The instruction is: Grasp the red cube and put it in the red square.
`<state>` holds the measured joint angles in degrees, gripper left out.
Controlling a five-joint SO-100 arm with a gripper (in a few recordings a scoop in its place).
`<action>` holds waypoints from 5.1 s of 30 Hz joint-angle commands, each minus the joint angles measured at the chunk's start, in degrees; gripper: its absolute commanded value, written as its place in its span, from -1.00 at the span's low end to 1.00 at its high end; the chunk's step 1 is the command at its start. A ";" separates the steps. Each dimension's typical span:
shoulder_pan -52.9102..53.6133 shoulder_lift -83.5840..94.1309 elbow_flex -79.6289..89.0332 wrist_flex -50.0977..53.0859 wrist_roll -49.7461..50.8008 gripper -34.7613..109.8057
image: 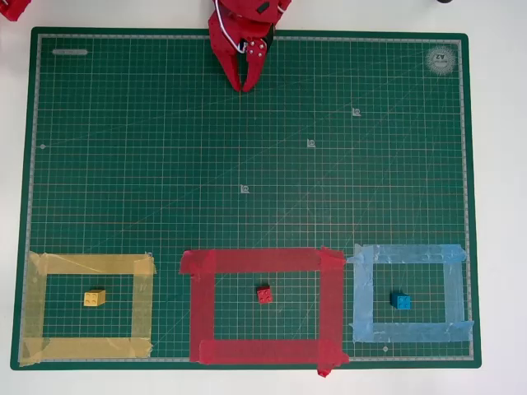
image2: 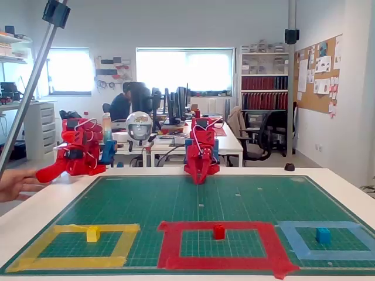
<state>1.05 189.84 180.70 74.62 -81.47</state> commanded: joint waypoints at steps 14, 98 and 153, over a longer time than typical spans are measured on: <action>1.14 2.11 0.35 0.79 -6.06 -0.50; -0.18 2.11 0.35 1.32 -8.53 -0.50; -0.18 2.11 0.35 1.32 -8.53 -0.50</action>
<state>0.09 189.84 180.70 75.41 -89.03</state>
